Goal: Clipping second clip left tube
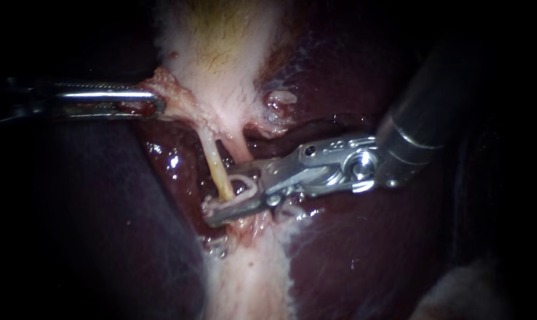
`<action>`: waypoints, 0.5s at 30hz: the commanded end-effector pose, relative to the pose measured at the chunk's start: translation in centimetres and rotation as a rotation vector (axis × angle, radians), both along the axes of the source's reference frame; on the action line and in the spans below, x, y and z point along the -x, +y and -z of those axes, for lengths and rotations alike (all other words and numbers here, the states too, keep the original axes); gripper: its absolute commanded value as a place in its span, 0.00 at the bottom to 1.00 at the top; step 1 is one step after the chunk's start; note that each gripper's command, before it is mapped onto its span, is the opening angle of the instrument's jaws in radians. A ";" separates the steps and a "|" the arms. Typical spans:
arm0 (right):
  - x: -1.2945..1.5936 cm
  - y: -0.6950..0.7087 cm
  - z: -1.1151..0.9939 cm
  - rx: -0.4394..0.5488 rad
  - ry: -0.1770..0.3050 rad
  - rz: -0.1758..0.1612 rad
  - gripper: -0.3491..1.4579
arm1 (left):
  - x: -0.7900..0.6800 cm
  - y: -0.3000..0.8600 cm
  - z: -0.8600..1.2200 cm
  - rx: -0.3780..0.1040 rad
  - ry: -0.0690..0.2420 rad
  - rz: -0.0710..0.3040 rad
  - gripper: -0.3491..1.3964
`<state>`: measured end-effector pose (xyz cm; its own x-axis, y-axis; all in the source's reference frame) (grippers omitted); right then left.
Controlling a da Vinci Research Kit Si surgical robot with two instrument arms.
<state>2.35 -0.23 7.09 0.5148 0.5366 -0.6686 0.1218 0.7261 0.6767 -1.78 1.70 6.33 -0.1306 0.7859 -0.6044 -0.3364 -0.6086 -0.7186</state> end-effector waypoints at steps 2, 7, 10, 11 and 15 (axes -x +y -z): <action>-0.04 -0.04 0.01 -0.029 0.028 0.017 0.47 | 0.00 0.00 0.00 0.000 0.000 0.000 0.00; -0.07 -0.08 0.07 -0.063 0.079 0.013 0.47 | 0.01 0.00 -0.01 0.000 0.000 0.000 0.00; -0.08 -0.12 0.12 -0.090 0.105 0.011 0.47 | 0.01 0.00 -0.01 0.000 0.000 0.000 0.00; -0.08 -0.12 0.14 -0.093 0.115 0.011 0.47 | 0.01 0.01 -0.01 0.000 0.000 0.000 0.00; -0.08 -0.15 0.27 -0.117 0.157 0.002 0.47 | 0.00 0.01 -0.01 0.000 0.000 0.000 0.00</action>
<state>2.44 -0.39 6.79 0.4021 0.6183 -0.6753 0.2393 0.6410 0.7293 -1.78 1.70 6.34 -0.1307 0.7859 -0.6043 -0.3368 -0.6085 -0.7185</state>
